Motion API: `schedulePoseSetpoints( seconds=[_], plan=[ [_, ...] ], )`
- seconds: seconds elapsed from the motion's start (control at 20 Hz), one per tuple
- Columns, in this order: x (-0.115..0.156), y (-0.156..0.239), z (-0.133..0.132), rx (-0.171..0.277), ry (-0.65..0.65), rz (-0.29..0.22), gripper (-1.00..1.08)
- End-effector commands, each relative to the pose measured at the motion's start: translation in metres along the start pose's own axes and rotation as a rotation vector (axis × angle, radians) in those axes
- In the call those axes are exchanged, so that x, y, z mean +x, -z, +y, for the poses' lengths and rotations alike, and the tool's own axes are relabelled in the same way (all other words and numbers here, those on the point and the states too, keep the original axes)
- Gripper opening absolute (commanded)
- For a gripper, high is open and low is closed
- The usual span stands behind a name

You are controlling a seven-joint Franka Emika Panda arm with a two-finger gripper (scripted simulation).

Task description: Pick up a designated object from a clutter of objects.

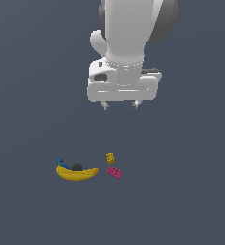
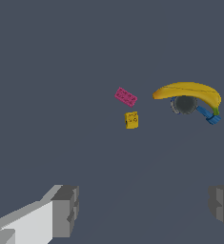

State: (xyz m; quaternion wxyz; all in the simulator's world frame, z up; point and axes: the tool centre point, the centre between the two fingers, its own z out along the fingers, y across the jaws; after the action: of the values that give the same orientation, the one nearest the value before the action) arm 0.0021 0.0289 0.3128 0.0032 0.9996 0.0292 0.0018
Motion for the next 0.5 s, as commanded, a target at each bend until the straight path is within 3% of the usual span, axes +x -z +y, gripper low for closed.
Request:
schedulePoseSetpoints(
  seconds=[0.0, 0.45],
  plan=[
    [0.0, 0.0, 0.0, 0.0, 0.0, 0.0, 1.0],
    [0.0022, -0.0018, -0.0095, 0.022, 0.03, -0.01, 1.0]
  ],
)
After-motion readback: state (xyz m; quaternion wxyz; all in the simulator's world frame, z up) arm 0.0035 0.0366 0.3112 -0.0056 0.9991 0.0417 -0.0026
